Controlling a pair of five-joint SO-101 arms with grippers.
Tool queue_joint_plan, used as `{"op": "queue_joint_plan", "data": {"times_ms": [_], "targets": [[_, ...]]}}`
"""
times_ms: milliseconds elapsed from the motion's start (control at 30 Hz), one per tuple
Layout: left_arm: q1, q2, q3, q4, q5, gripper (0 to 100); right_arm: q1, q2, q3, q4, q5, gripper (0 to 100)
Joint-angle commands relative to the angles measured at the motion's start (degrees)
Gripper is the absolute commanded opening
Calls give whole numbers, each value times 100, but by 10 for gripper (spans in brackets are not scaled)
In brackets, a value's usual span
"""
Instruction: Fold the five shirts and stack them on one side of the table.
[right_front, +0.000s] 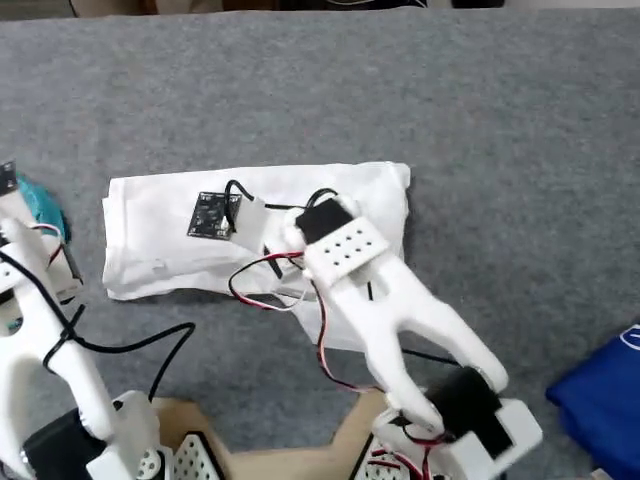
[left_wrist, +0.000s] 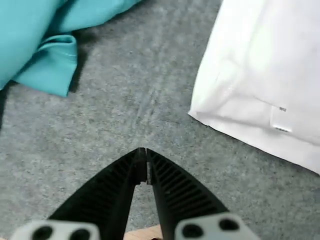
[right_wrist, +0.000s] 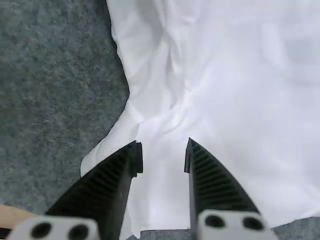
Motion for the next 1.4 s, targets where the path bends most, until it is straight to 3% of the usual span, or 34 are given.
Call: {"op": "queue_joint_plan", "data": {"times_ms": [0,667,867,933,1133,1367], "targets": [[-185,-198,0,-44,-35,19,-40,365,31,-299,-149,159],[-167,-198,448,-44,-35,19,-40,831,453,-774,-149,154],[-185,-198,440,-35,-35,19,13,831,549,-888,-149,4],[-185,-198,431,-35,-35,19,110,787,532,-888,-149,12],[-202,-198,431,-35,-35,19,514,769,286,-510,-105,5],[-211,-198,431,-35,-35,19,505,462,-92,-9,-88,5]]}}
